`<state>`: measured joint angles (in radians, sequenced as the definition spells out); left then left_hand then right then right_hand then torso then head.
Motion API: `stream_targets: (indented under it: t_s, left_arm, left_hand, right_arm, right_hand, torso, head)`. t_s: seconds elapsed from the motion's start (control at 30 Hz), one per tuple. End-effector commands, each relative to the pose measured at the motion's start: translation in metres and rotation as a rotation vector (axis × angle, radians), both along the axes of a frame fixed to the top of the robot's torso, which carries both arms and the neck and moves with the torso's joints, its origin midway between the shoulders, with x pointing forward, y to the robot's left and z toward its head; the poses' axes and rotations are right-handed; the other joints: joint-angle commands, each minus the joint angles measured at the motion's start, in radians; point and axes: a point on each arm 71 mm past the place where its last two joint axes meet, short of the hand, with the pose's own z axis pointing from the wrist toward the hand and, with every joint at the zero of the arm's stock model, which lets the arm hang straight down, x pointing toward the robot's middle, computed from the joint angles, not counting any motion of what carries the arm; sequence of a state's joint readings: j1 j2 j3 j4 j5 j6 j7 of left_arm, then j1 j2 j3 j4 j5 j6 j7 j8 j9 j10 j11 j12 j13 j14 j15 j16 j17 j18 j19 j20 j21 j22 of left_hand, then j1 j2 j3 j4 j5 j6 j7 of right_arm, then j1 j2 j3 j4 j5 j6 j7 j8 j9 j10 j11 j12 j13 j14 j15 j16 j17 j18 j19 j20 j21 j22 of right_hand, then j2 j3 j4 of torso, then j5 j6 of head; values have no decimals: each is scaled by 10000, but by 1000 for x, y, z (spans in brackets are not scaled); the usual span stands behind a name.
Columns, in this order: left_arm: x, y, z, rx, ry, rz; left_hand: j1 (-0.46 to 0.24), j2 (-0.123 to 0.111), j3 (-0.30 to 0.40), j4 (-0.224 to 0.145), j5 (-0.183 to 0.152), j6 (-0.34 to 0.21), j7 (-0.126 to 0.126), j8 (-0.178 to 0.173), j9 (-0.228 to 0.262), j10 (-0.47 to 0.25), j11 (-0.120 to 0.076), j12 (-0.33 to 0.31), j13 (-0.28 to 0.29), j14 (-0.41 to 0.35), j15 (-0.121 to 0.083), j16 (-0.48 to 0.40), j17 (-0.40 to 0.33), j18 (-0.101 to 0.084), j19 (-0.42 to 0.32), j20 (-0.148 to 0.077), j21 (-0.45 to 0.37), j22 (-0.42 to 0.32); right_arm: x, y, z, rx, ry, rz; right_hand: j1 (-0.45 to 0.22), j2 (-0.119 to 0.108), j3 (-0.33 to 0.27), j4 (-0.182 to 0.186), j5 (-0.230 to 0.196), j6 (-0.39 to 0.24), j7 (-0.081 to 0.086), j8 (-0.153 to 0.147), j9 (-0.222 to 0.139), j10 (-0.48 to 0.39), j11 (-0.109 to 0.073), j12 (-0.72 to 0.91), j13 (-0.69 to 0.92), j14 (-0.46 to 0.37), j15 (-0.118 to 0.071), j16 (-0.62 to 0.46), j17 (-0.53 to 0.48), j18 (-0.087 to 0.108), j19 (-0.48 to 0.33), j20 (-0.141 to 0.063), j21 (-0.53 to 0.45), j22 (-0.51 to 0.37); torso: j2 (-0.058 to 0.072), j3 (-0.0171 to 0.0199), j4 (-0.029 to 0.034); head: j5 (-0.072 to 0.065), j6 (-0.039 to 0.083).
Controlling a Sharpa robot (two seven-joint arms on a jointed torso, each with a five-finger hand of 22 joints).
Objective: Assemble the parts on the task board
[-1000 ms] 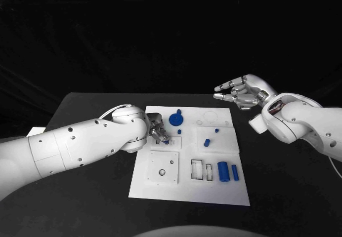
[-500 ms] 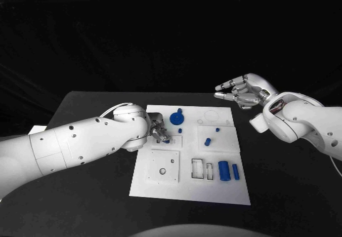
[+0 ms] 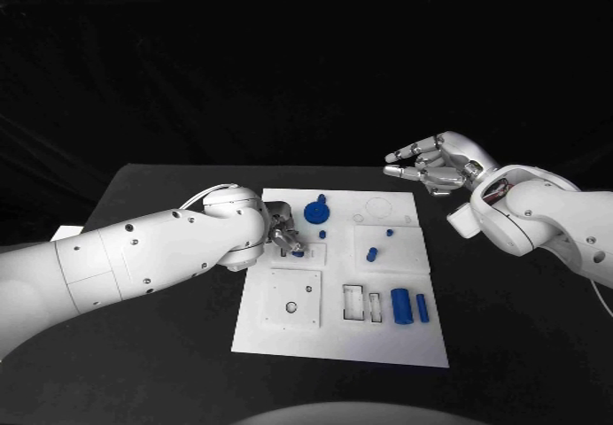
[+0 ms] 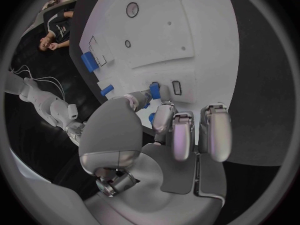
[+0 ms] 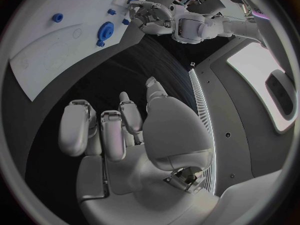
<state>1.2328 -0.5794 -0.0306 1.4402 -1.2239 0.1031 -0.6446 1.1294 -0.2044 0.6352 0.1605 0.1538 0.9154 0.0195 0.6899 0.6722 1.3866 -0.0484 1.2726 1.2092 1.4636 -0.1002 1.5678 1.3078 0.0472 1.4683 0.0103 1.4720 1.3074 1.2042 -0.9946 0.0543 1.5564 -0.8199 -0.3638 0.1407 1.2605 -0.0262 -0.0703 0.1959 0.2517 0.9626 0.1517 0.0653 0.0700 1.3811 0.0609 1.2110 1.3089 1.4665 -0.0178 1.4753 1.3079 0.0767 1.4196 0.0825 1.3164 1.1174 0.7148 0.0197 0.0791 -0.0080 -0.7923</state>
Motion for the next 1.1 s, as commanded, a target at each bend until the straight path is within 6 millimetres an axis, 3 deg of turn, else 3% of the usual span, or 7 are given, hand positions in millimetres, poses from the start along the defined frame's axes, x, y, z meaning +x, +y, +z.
stream_targets:
  t_s: [0.03, 0.6, 1.1]
  left_arm:
    - [-1, 1, -5, 169, 330, 13]
    - [4, -4, -7, 135, 363, 112]
    - [6, -2, -7, 171, 366, 161]
  left_hand:
    - [-169, -39, -282, 108, -40, 166, -29, -78, -13, 45, -28, 64, 30, 1072, -70, 30, 2630, -142, 525, -72, 85, 1043]
    - [-470, 36, -930, 463, -19, 380, -78, -98, -15, 136, -69, 174, 165, 1072, -106, 30, 2630, -181, 588, -109, 193, 1245]
    - [-1084, -23, -2199, 1246, 6, 576, -117, -50, 50, 263, -102, 310, 332, 1072, -134, 30, 2630, -220, 650, -139, 301, 1450]
  right_arm:
    - [-1, 1, 0, -16, 50, 130]
    - [-1, 2, -1, -22, 89, 180]
    - [0, 2, -1, -34, 118, 197]
  right_hand:
    - [-69, -10, -55, -21, 39, 18, -35, 59, 14, -72, -1, -43, 248, 717, -13, -34, 1251, 107, -31, -23, -31, -17]
    - [-91, -4, -73, -11, 36, 16, -34, 58, 14, -112, 0, -114, 200, 707, -12, -67, 1208, 120, -54, -23, -72, -87]
    - [-115, -2, -95, 0, 24, 11, -33, 55, 13, -139, 2, -157, 170, 694, -11, -105, 1159, 135, -80, -23, -118, -163]
  torso:
    - [4, 0, -1]
    - [3, 0, -2]
    - [-2, -9, 11]
  head:
    - [6, -11]
    - [-27, -32]
    - [-72, -70]
